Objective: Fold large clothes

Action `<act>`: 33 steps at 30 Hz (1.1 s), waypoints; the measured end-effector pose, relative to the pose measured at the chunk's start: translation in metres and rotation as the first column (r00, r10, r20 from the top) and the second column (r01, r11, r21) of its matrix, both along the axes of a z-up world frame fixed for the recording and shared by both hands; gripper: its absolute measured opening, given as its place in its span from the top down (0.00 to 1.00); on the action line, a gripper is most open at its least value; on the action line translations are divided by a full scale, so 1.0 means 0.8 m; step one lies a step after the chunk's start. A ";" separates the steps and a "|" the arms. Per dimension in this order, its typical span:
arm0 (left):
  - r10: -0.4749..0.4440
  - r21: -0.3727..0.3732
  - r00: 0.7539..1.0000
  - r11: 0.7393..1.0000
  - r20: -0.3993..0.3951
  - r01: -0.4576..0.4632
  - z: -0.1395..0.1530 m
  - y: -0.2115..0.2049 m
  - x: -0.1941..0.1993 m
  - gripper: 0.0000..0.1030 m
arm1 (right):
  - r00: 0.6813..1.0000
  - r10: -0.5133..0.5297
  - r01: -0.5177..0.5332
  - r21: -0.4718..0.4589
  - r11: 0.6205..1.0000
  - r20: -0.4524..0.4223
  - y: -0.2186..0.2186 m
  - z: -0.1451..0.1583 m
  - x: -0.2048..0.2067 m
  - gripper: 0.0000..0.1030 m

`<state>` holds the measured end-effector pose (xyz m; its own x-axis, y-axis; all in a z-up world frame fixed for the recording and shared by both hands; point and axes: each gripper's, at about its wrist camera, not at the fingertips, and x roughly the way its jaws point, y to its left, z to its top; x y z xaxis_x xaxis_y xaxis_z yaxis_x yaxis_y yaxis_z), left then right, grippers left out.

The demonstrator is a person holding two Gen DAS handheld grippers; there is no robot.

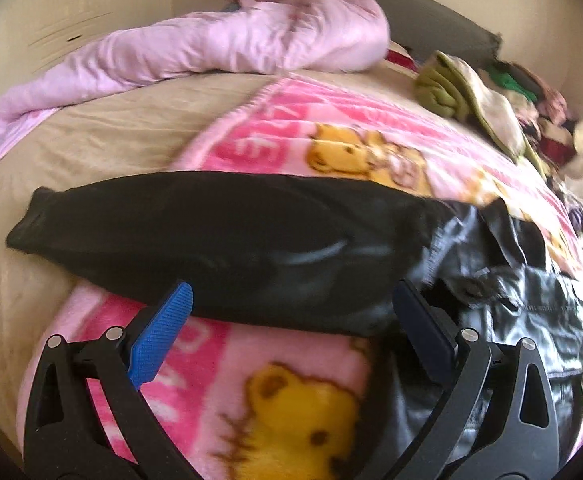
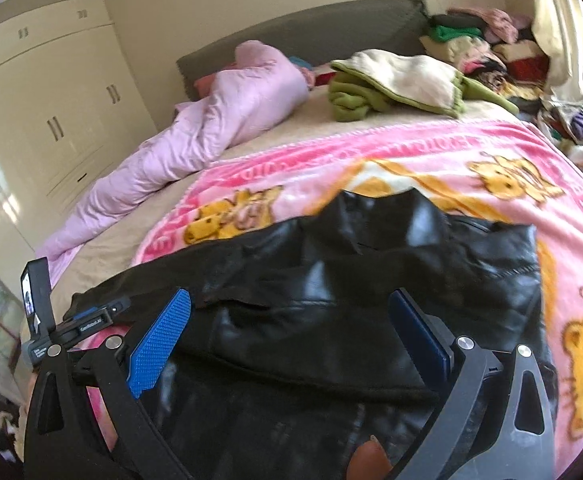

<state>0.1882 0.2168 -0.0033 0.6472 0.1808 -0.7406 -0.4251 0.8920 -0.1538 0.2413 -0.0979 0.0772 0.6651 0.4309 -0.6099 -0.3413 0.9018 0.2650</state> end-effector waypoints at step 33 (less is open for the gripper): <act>0.419 -0.247 0.907 0.875 -0.044 -0.416 -0.092 0.220 -0.043 0.09 | 0.979 0.187 -0.194 -0.088 0.977 -0.080 0.174 -0.085 0.021 0.04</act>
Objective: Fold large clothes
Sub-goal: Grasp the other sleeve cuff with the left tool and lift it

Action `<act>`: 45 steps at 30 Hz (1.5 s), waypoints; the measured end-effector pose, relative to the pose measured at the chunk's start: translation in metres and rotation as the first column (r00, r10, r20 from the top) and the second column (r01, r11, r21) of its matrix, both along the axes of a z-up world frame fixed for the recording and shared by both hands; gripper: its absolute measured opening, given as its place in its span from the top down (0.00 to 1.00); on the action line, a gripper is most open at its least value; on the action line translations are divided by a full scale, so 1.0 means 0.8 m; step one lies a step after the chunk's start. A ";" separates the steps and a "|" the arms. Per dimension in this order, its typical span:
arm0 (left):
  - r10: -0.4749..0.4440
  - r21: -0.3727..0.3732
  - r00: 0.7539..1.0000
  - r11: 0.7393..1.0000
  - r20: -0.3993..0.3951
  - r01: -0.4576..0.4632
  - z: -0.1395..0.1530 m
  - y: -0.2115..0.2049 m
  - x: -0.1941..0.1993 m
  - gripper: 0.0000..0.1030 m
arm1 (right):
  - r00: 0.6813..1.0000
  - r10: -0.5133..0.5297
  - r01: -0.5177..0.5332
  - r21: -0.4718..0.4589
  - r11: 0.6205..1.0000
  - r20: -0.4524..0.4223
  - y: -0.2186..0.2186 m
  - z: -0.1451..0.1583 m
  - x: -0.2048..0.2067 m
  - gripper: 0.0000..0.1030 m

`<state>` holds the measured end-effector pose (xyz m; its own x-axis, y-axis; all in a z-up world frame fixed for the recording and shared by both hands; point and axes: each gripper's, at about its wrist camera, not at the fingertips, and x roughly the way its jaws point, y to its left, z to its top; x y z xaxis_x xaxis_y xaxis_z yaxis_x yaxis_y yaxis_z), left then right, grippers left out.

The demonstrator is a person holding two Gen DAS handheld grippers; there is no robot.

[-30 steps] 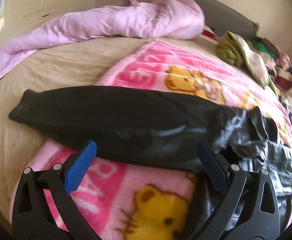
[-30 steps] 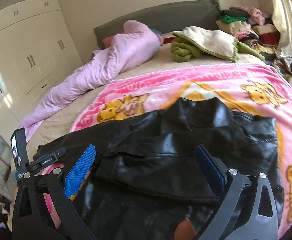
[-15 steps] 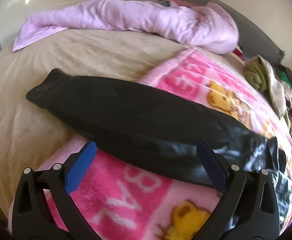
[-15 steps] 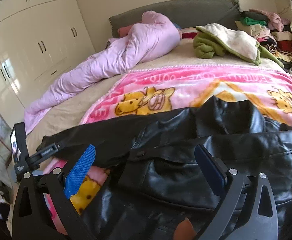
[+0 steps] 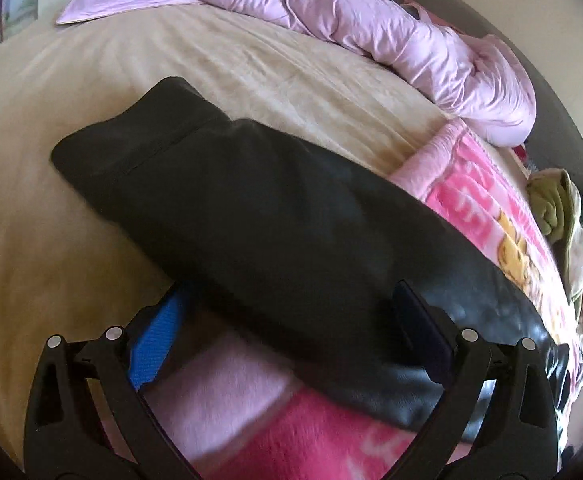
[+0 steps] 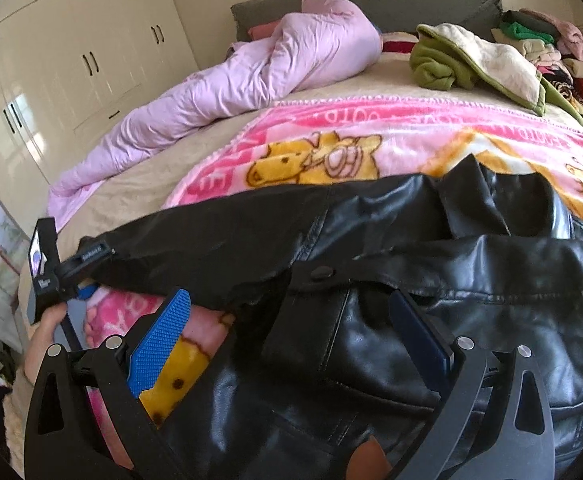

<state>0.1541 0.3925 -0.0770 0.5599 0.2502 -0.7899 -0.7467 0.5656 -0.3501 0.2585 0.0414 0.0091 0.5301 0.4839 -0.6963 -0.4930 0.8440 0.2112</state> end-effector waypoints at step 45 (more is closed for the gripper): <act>-0.670 0.382 0.683 0.736 0.290 0.560 0.245 -0.390 0.068 1.00 | 0.897 -0.438 0.426 0.155 0.891 0.054 -0.349 0.083 -0.082 0.04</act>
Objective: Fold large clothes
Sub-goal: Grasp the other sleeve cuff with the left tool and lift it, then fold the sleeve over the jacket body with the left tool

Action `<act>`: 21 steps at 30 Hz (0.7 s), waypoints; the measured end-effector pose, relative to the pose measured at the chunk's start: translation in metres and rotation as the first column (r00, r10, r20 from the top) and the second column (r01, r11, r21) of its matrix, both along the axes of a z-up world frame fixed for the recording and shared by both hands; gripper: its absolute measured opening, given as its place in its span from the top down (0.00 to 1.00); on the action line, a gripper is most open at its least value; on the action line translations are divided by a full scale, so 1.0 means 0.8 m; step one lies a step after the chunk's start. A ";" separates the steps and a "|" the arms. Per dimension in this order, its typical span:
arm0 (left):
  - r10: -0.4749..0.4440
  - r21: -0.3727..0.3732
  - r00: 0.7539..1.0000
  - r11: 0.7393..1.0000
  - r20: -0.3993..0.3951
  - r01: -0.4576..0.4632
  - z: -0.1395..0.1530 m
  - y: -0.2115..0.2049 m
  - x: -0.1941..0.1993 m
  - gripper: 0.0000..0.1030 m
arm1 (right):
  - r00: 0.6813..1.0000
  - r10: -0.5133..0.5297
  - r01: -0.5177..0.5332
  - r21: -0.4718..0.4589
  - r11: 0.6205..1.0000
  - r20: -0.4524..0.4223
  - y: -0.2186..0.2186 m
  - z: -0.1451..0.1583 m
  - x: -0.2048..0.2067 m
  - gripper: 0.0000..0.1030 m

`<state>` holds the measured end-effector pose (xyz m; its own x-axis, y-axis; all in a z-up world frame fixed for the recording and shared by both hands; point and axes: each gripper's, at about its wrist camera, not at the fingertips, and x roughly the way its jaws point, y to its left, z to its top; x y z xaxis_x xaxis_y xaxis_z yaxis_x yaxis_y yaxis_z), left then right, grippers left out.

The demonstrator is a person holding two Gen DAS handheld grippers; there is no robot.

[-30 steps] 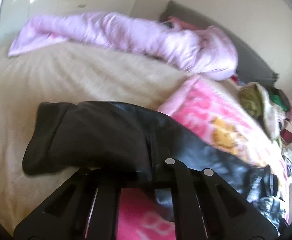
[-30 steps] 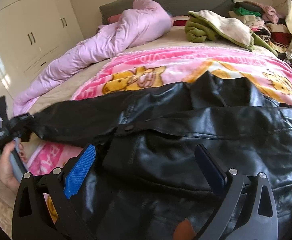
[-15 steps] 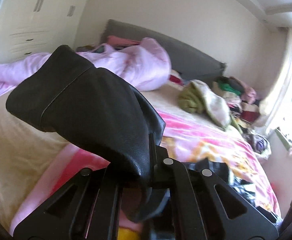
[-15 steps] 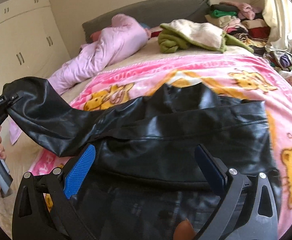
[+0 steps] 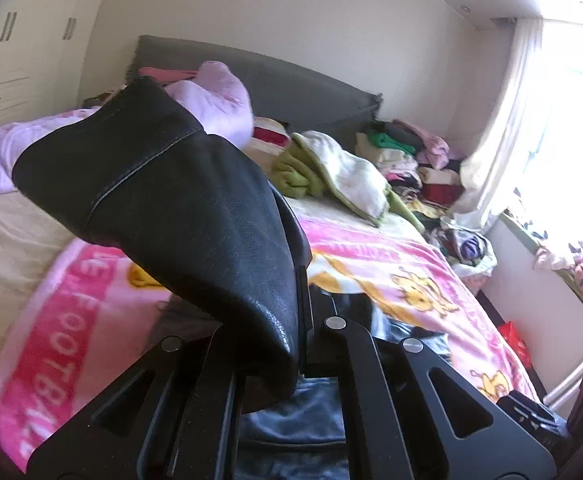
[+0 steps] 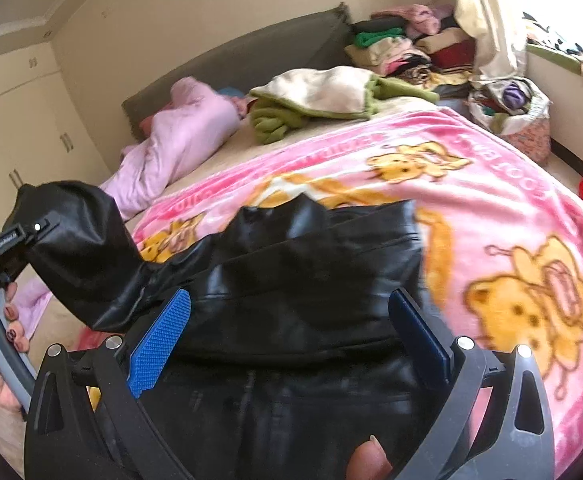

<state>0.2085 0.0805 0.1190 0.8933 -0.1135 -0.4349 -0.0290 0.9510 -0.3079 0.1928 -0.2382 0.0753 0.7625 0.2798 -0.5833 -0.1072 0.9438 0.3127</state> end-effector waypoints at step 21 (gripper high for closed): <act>-0.212 0.032 0.977 0.977 -0.028 0.212 -0.051 -0.104 0.015 1.00 | 0.987 -0.160 0.161 0.084 0.983 -0.020 -0.135 -0.019 -0.020 0.04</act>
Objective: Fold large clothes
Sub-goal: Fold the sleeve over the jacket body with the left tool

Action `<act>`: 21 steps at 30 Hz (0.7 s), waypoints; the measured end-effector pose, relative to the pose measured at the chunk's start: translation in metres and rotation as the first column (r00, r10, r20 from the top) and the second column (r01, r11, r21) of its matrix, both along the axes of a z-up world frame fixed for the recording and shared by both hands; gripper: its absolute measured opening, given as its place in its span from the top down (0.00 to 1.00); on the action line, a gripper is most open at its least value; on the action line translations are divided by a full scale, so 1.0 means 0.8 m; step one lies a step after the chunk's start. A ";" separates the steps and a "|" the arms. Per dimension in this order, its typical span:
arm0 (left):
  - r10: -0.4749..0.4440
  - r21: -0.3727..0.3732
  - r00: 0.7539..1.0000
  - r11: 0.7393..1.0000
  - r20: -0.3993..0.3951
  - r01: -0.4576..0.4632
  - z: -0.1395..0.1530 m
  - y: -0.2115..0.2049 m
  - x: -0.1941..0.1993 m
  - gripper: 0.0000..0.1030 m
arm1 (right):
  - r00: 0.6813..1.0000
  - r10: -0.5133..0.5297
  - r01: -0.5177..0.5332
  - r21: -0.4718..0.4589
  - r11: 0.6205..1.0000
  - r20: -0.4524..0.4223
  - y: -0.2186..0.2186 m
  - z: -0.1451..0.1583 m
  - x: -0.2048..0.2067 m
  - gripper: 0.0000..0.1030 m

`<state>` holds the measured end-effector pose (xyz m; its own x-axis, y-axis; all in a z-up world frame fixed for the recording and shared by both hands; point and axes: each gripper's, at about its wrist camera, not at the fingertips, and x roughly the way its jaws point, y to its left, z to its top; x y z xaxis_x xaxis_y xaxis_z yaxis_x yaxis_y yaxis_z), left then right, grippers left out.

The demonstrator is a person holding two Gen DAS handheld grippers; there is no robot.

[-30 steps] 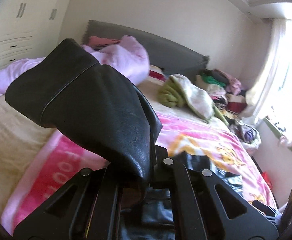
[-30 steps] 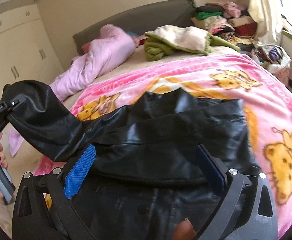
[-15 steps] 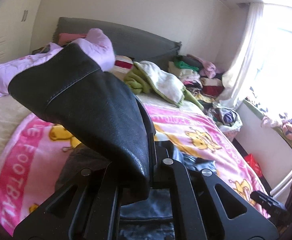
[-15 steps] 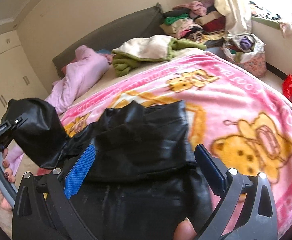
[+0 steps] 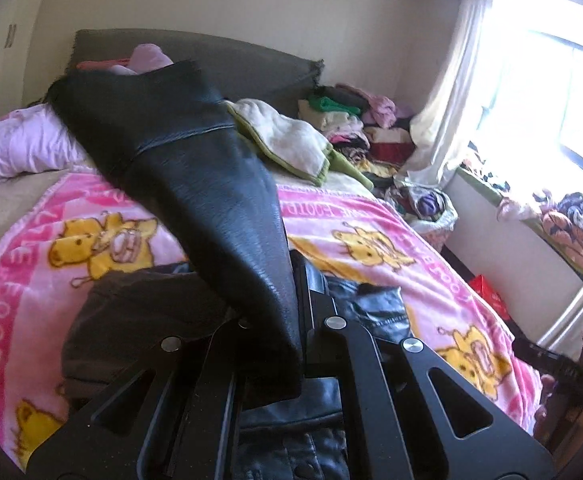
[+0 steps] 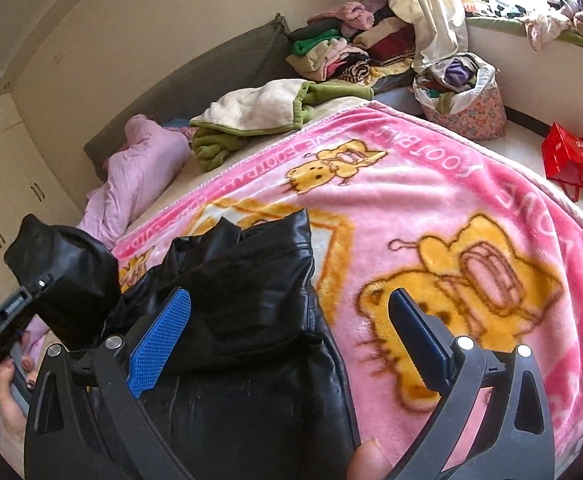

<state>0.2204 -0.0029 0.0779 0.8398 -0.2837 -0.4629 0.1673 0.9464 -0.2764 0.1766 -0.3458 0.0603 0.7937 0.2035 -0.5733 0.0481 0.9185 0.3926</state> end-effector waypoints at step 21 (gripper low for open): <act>-0.297 0.230 0.937 0.914 -0.186 0.335 -0.107 -0.128 -0.007 0.29 | 0.996 0.008 0.004 0.136 0.991 -0.087 -0.012 -0.041 0.019 0.04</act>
